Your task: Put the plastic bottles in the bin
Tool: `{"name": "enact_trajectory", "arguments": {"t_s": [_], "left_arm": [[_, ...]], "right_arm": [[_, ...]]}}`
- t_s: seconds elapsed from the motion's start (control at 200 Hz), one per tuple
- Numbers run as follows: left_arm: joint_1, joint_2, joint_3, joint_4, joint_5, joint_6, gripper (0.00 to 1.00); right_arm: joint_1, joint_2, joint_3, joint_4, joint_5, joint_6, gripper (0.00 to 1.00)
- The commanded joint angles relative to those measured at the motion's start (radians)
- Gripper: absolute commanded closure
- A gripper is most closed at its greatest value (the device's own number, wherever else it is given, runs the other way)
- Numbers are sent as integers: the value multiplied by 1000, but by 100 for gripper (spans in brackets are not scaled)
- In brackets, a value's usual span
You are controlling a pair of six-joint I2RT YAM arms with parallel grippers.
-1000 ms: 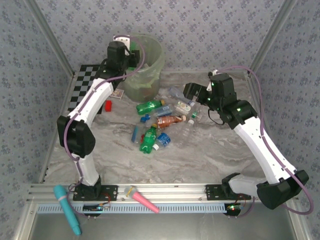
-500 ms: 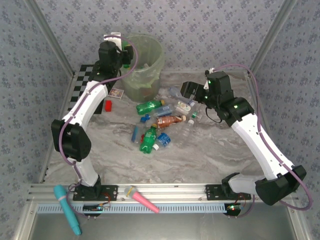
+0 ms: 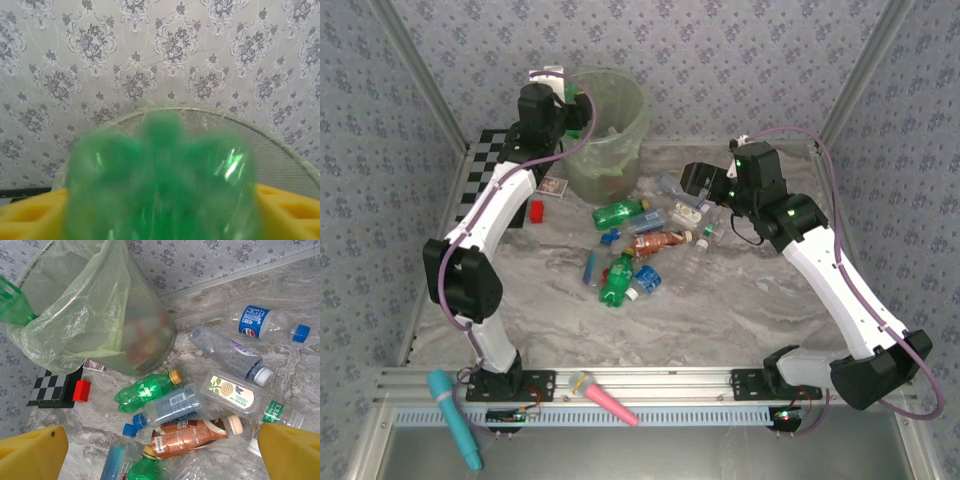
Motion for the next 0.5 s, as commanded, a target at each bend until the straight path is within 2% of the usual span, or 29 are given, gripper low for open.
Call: {"name": "enact_trajectory", "arguments": {"t_s": [0.0,0.495], "left_arm": [[7,-37,11,4,10,-10,1],[7,-46,59,-52,23,-15,0]], "right_arm": [[9,0,28,-2,0,-16,1],[14,-13,11,-2,9,-12,1]]}}
